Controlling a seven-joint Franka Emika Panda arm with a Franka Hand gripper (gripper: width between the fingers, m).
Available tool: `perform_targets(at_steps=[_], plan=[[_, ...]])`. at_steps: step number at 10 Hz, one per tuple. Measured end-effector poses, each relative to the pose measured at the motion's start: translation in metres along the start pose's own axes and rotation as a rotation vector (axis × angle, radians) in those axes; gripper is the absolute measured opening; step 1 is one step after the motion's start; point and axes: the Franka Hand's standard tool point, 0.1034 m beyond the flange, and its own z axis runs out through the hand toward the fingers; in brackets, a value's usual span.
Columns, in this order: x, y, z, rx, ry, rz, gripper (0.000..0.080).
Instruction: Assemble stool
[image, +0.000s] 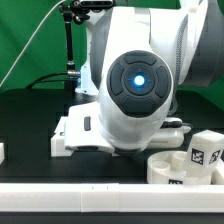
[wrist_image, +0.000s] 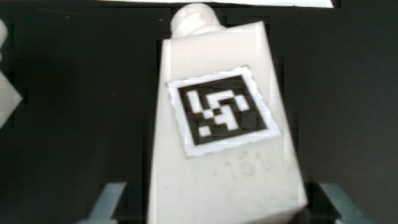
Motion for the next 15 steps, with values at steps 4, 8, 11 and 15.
perform_targets(at_steps=[4,8,11,15], plan=[[-0.004,0.001,-0.019,0.002,0.027,-0.030,0.0324],[-0.031,-0.006,-0.066,0.008,0.064,-0.053,0.0325],[-0.022,-0.004,-0.068,0.005,0.104,-0.050,0.0327],[-0.023,0.000,-0.100,0.011,0.328,-0.045,0.0327]])
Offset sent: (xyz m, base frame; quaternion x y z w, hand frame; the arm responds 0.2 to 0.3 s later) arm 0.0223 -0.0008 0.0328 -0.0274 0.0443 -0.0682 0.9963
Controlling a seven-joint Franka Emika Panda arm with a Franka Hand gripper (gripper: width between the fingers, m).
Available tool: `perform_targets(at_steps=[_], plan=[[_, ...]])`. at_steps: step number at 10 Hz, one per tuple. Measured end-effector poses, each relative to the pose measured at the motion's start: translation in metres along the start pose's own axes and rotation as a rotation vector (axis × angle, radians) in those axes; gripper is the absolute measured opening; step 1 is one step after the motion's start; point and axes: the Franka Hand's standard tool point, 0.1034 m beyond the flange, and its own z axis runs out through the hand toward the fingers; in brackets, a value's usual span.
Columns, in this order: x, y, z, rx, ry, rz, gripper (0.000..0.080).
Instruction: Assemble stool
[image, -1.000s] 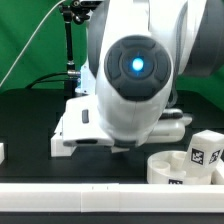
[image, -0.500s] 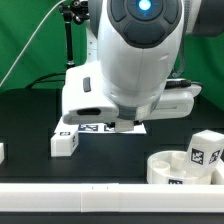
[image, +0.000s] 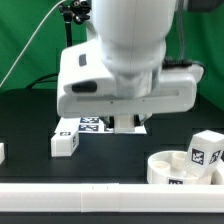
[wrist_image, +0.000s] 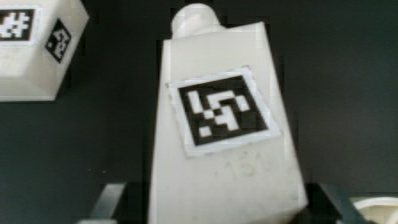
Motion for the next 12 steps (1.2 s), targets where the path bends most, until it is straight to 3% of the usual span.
perform_targets(at_steps=[1,2,6,8,10,12], plan=[[0.000,-0.001,-0.015,0.016,0.071,0.007,0.0327],[0.000,-0.002,-0.030,0.013,0.150,0.017,0.0327],[0.011,0.004,-0.034,-0.013,0.414,0.026,0.0327],[0.013,0.005,-0.038,0.041,0.541,0.072,0.0327],[0.015,0.000,-0.046,0.154,0.695,0.205,0.0327],[0.020,0.007,-0.048,0.103,0.847,0.216,0.0327]])
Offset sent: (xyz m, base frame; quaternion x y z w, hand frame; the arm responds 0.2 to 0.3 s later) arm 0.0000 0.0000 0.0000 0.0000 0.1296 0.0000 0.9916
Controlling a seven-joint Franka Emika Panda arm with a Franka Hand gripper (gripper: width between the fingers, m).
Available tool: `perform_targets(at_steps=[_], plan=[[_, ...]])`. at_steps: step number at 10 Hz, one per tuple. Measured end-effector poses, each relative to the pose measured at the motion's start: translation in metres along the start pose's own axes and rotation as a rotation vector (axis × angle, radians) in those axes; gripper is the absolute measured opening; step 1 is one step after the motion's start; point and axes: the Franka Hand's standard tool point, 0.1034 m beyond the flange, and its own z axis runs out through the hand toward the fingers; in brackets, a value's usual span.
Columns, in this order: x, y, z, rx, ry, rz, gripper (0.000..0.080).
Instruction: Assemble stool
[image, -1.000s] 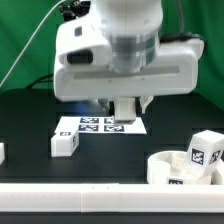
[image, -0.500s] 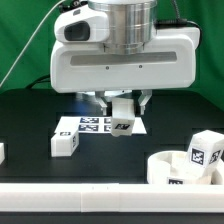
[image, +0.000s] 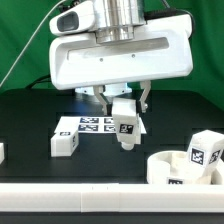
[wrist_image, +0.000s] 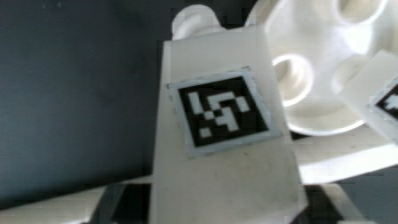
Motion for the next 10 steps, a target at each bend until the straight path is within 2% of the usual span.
perform_targets(at_steps=[1,2,4,6,7,9,10], plan=[[0.001,0.003,0.000,-0.023,0.097,-0.008,0.0327],[-0.005,0.003,0.003,-0.024,0.088,-0.005,0.0327],[0.003,-0.003,-0.001,0.003,0.080,0.022,0.0327],[0.007,-0.019,-0.004,0.018,0.106,0.058,0.0327],[0.008,-0.014,-0.003,0.008,0.131,0.045,0.0327],[0.006,-0.013,-0.002,0.005,0.133,0.044,0.0327],[0.009,-0.007,-0.005,-0.021,0.252,0.038,0.0327]])
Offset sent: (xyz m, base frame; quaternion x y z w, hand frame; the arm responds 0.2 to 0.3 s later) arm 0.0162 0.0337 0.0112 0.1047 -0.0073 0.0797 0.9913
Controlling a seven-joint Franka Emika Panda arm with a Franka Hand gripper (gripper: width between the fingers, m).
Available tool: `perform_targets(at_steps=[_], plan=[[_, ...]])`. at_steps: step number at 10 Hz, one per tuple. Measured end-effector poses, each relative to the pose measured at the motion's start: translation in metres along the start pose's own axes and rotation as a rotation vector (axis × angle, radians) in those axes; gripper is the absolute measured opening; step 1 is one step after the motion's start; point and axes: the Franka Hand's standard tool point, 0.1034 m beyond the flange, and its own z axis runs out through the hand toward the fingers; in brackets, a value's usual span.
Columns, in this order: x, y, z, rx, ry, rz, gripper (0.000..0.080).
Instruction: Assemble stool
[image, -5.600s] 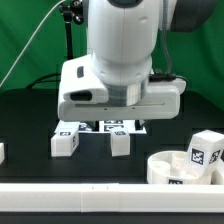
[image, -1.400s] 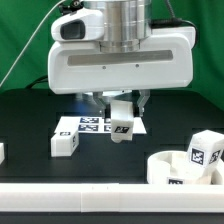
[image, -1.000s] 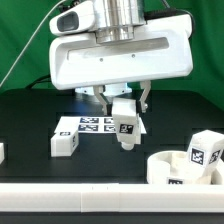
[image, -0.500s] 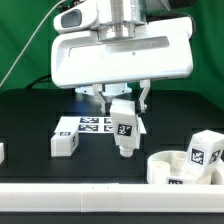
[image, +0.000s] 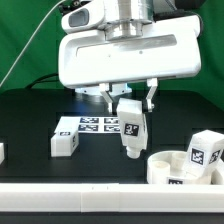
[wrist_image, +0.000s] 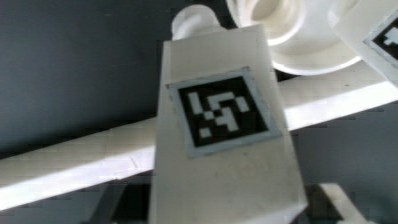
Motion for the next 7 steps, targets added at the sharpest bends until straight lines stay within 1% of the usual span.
perform_targets(at_steps=[1,2,3,4,5,7], plan=[[-0.008,-0.006,-0.002,-0.006,0.057,-0.012,0.0327],[-0.006,-0.011,-0.006,-0.009,0.135,-0.021,0.0327],[-0.007,-0.019,-0.007,0.004,0.132,-0.008,0.0327],[-0.006,-0.029,-0.012,0.016,0.140,-0.014,0.0327],[-0.007,-0.026,-0.010,0.012,0.137,-0.014,0.0327],[-0.007,-0.026,-0.009,0.011,0.136,-0.014,0.0327]])
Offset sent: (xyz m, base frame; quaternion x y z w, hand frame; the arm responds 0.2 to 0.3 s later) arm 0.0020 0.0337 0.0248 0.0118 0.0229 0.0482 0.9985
